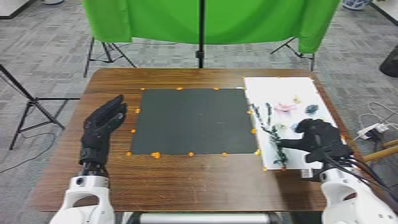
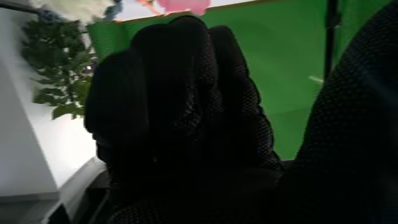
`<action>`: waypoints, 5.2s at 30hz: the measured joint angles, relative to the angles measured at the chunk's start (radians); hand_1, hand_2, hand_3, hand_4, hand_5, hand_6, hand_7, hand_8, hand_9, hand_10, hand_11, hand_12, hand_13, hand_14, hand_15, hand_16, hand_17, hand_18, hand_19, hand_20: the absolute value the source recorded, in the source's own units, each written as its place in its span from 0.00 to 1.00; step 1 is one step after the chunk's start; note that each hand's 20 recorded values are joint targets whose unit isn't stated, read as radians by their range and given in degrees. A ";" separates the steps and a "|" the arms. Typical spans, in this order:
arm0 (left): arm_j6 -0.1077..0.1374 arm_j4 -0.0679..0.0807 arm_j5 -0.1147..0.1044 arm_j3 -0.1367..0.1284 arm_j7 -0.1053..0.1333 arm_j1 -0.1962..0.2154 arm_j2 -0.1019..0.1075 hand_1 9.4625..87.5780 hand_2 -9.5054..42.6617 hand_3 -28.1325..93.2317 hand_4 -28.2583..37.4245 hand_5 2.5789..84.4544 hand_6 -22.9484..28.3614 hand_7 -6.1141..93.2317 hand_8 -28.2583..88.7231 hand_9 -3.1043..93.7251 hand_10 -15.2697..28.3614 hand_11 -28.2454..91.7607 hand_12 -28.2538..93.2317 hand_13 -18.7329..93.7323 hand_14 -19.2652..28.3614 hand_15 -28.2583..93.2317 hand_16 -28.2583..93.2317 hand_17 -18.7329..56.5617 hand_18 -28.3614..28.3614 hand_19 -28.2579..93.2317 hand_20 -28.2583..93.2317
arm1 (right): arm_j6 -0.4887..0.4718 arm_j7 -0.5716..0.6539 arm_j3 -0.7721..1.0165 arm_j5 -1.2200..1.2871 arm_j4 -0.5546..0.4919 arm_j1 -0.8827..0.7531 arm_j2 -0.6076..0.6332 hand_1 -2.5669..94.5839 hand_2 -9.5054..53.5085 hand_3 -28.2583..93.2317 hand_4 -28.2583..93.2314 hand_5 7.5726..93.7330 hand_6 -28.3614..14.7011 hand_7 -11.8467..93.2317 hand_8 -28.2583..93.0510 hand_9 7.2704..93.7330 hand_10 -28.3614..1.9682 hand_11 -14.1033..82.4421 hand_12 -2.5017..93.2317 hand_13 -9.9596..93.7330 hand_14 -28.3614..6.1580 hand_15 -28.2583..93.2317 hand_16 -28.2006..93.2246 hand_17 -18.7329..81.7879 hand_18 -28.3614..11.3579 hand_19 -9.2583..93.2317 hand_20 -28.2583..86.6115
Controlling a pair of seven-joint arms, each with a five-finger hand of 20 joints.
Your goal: Arrange flowers
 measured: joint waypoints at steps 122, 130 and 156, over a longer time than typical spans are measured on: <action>-0.071 0.071 -0.211 -0.109 0.052 0.062 0.033 0.20 0.05 0.80 0.13 0.51 0.50 0.16 0.20 0.44 0.62 0.31 0.35 0.42 0.71 0.30 0.29 0.26 0.70 0.24 0.38 | -0.144 -0.033 -0.884 0.499 0.435 0.975 -0.422 0.26 0.19 0.74 0.15 0.75 0.55 0.23 0.17 0.90 0.44 0.53 0.29 0.98 0.65 0.67 0.51 0.86 0.46 1.00 0.64; -0.072 0.073 -0.210 -0.101 0.049 0.049 0.033 0.19 0.05 0.80 0.13 0.51 0.51 0.16 0.20 0.45 0.62 0.31 0.35 0.42 0.71 0.30 0.29 0.26 0.70 0.24 0.38 | -0.260 -0.033 -0.908 0.500 0.460 1.008 -0.437 0.25 0.23 0.74 0.15 0.72 0.54 0.21 0.17 0.90 0.41 0.54 0.29 0.97 0.64 0.68 0.51 0.85 0.44 1.00 0.65; -0.073 0.074 -0.211 -0.094 0.043 0.049 0.031 0.19 0.06 0.80 0.13 0.51 0.51 0.16 0.20 0.44 0.62 0.32 0.35 0.42 0.71 0.30 0.29 0.26 0.70 0.24 0.38 | -0.336 -0.050 -0.921 0.459 0.338 1.067 -0.383 0.24 0.23 0.79 0.21 0.64 0.56 0.19 0.18 0.90 0.41 0.54 0.30 0.97 0.62 0.69 0.51 0.85 0.42 1.00 0.67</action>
